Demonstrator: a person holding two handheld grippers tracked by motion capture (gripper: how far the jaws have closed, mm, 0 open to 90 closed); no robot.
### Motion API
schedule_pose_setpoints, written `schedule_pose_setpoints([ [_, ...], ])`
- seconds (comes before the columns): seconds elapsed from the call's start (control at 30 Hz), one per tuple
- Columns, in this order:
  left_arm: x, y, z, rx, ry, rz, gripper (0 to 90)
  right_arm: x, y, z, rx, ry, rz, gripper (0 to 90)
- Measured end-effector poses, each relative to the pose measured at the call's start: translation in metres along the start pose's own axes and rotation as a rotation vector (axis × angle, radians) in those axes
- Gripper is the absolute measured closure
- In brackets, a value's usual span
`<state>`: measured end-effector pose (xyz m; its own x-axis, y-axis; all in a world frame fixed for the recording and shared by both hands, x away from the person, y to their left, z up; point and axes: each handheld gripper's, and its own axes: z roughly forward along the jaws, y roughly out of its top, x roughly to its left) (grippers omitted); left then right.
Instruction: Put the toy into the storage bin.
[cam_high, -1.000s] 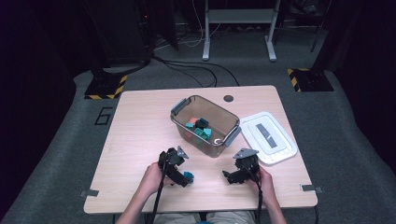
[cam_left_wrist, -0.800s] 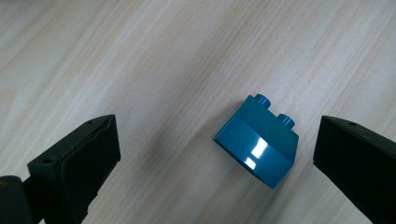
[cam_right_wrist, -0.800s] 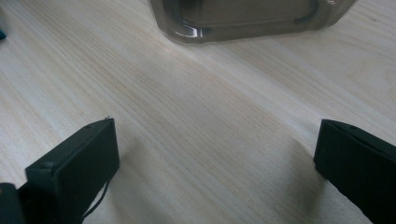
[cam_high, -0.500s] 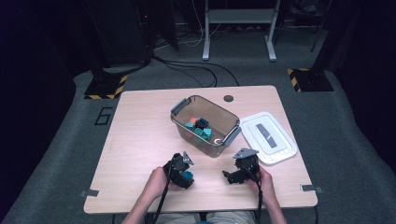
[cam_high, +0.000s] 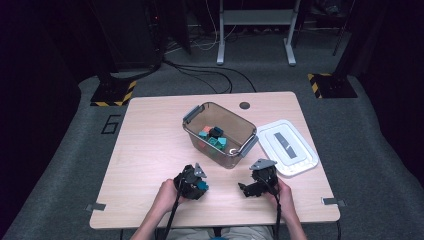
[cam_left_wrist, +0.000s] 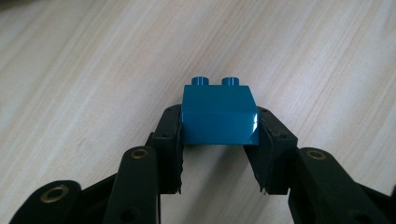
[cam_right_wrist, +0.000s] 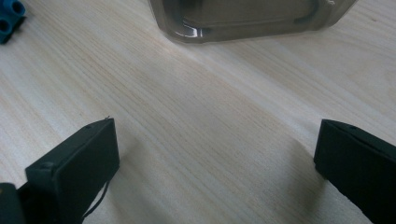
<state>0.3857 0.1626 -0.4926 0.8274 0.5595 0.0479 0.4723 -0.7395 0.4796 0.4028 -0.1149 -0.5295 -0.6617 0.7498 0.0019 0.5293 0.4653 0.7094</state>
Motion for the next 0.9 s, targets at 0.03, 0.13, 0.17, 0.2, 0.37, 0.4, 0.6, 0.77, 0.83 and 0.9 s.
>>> schedule_pose_setpoints([
  [0.03, 0.0, 0.001, -0.001, -0.001, 0.003, 0.0, 58.7, 0.0, 0.0, 0.0, 0.0, 0.0, 0.0, 0.0],
  [0.13, 0.003, 0.003, -0.004, -0.004, 0.008, 0.0, 58.7, 0.0, 0.0, 0.0, 0.001, 0.0, 0.001, 0.0],
  [0.17, 0.004, 0.003, -0.005, -0.007, 0.009, -0.004, 58.7, 0.0, 0.0, 0.0, 0.001, 0.0, 0.001, 0.0],
  [0.2, 0.005, 0.003, -0.006, -0.01, 0.012, -0.006, 58.7, 0.0, 0.0, 0.0, 0.0, 0.0, 0.0, 0.0],
  [0.37, 0.016, 0.004, -0.012, -0.022, 0.015, -0.031, 58.7, 0.0, 0.0, 0.0, 0.0, 0.0, 0.0, 0.0],
  [0.4, 0.017, 0.004, -0.014, -0.023, 0.018, -0.034, 58.7, 0.0, 0.0, 0.0, 0.0, 0.0, 0.0, 0.0],
  [0.6, 0.026, 0.008, -0.028, -0.035, 0.046, -0.039, 58.7, 0.0, 0.0, 0.0, 0.0, 0.0, 0.001, 0.0],
  [0.77, 0.037, 0.012, -0.042, -0.054, 0.066, -0.051, 58.7, 0.0, 0.0, 0.0, 0.0, 0.0, 0.0, 0.0],
  [0.83, 0.041, 0.015, -0.049, -0.061, 0.072, -0.05, 58.7, 0.0, 0.0, 0.0, 0.0, 0.0, 0.0, 0.0],
  [0.9, 0.045, 0.019, -0.056, -0.069, 0.085, -0.051, 58.7, 0.0, 0.0, 0.0, 0.0, 0.0, 0.001, 0.0],
])
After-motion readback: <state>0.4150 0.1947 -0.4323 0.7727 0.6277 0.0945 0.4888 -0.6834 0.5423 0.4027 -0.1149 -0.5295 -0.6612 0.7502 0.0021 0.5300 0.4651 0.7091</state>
